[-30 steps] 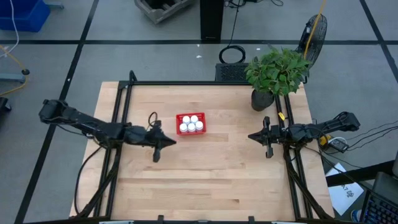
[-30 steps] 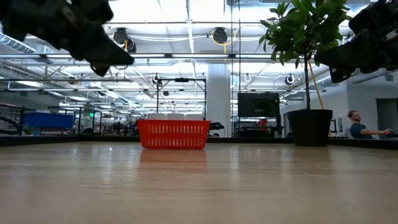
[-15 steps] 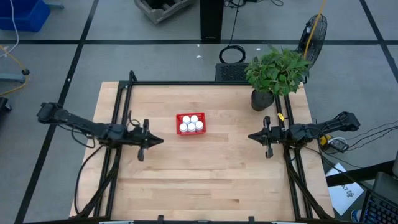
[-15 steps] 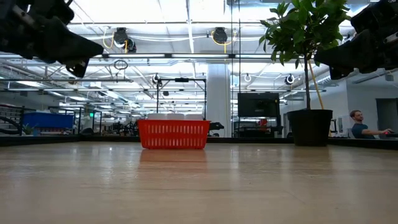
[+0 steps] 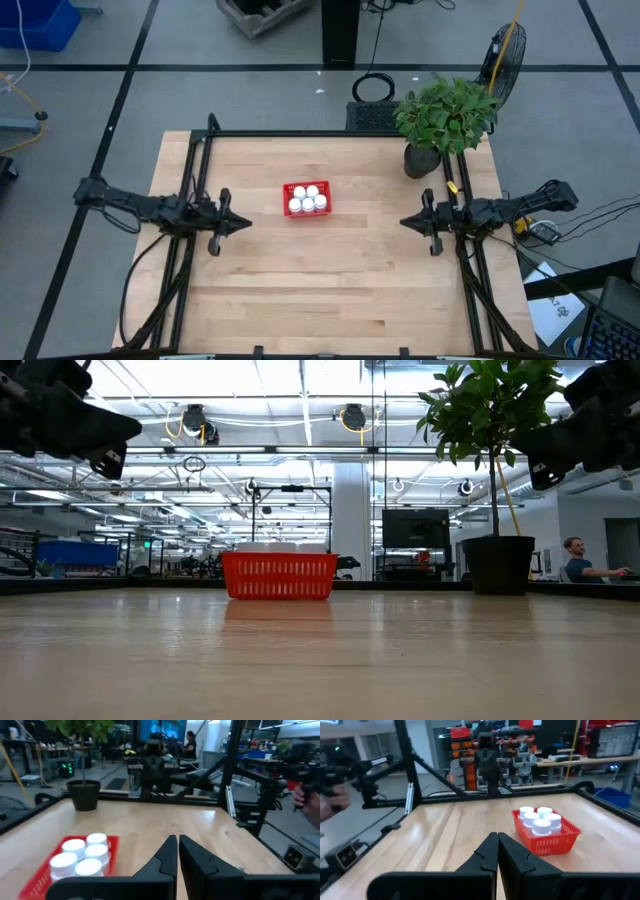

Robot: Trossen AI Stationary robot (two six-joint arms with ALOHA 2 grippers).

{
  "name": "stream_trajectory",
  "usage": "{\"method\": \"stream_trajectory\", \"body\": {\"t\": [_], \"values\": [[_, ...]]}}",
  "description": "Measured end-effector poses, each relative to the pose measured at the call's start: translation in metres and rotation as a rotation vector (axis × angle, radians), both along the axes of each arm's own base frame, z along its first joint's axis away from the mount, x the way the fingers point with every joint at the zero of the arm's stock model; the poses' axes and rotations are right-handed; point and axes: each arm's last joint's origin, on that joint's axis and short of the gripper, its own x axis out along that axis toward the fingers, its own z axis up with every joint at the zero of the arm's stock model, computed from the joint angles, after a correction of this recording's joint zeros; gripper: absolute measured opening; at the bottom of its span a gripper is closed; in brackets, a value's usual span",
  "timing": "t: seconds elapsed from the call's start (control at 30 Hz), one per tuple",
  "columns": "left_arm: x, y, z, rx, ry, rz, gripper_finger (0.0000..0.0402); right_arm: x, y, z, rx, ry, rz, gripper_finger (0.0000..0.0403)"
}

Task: Pick and place pill bottles into a basket
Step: Return To Home Position

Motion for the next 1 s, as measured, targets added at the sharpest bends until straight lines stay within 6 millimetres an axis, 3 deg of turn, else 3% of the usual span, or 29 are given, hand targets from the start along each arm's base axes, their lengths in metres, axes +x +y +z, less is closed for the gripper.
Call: {"method": "stream_trajectory", "body": {"t": [0.33, 0.57, 1.0], "values": [[-0.013, 0.005, -0.003, 0.021, 0.009, 0.056, 0.0005, -0.002, -0.003, 0.005, -0.083, -0.073, -0.055, 0.0000], [-0.012, 0.005, -0.004, 0.016, 0.022, 0.062, 0.0044, -0.002, -0.010, 0.003, -0.087, -0.040, -0.232, 0.0000], [-0.012, 0.006, -0.004, 0.016, 0.024, 0.066, 0.0070, -0.002, -0.009, 0.003, -0.086, -0.043, -0.223, 0.0000]]}}
